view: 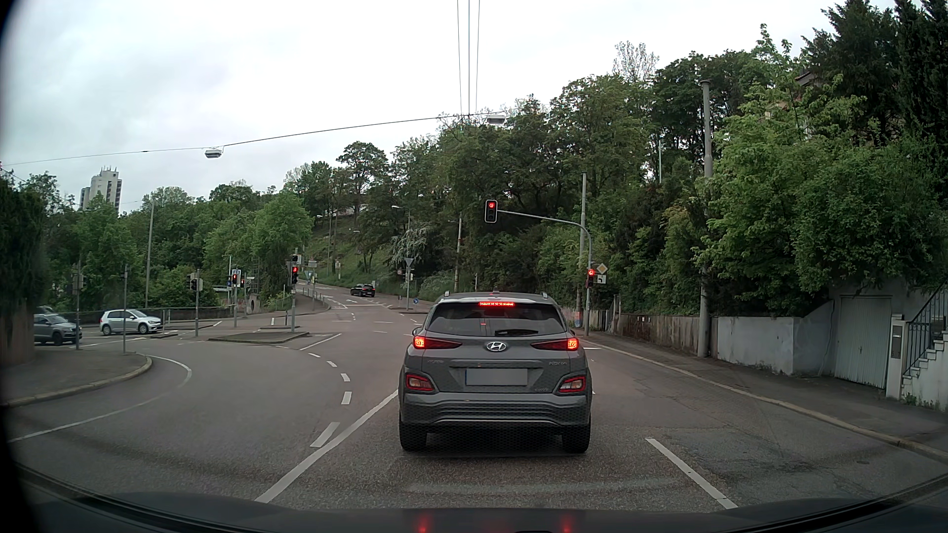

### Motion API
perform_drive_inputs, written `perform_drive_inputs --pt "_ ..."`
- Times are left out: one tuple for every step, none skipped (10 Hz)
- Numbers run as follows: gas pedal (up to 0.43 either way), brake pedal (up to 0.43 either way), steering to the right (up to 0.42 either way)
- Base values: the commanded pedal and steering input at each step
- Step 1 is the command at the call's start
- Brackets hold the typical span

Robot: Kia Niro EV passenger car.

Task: Follow the waypoints while adhering to traffic rules and regulations

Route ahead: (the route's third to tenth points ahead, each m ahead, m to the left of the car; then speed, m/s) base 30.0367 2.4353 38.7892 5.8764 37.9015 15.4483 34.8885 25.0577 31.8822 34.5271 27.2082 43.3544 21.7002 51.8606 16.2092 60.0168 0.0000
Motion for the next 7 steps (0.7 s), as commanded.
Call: perform_drive_inputs --pt "0.0 0.287 -0.004" --pt "0.0 0.287 -0.004" --pt "0.0 0.287 -0.004" --pt "0.0 0.293 -0.004" --pt "0.0 0.287 -0.004" --pt "0.0 0.287 -0.004" --pt "0.0 0.287 -0.004"
